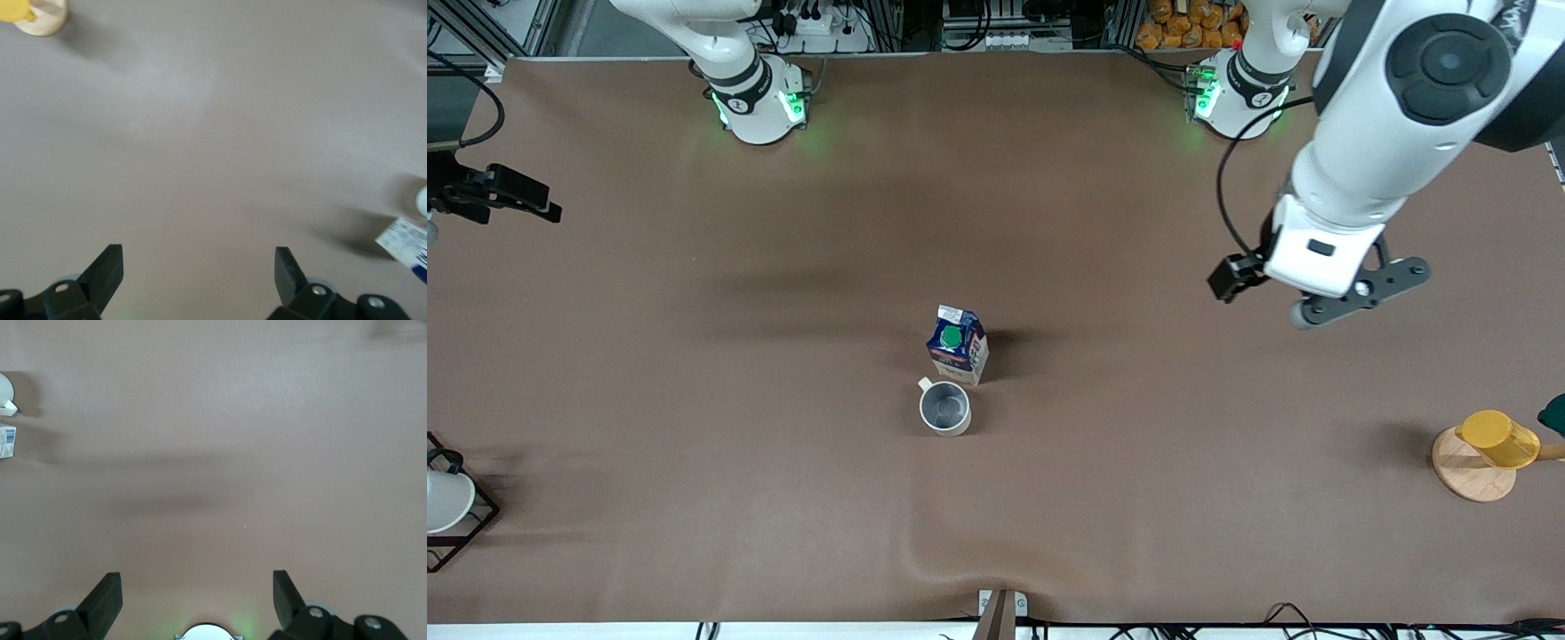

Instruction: Place milk next to cup

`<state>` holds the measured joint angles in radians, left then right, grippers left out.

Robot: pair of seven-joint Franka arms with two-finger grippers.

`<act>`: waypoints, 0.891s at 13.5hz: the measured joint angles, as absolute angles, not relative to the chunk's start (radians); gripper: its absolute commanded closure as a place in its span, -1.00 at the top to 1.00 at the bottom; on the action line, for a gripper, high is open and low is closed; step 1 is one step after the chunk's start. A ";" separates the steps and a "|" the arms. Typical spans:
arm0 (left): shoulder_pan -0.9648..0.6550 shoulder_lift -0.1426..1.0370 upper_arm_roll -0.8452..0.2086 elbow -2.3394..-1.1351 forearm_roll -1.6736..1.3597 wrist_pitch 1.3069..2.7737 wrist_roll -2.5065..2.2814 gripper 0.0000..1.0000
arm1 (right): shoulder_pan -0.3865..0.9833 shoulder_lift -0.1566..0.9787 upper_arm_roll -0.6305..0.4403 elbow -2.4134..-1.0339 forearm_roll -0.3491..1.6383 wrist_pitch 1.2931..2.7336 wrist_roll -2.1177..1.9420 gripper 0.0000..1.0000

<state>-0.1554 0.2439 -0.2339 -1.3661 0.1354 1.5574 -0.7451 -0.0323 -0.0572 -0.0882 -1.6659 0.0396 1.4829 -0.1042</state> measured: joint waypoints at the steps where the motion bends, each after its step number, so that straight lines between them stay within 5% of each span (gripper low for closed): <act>1: -0.128 0.237 -0.235 -1.378 0.135 1.557 -0.714 1.00 | -0.032 -0.057 -0.088 -1.666 0.040 1.483 -0.105 1.00; 12: 0.009 0.057 -0.230 -1.580 0.108 1.694 -0.387 1.00 | -0.002 -0.057 -0.080 -1.667 0.042 1.481 -0.109 1.00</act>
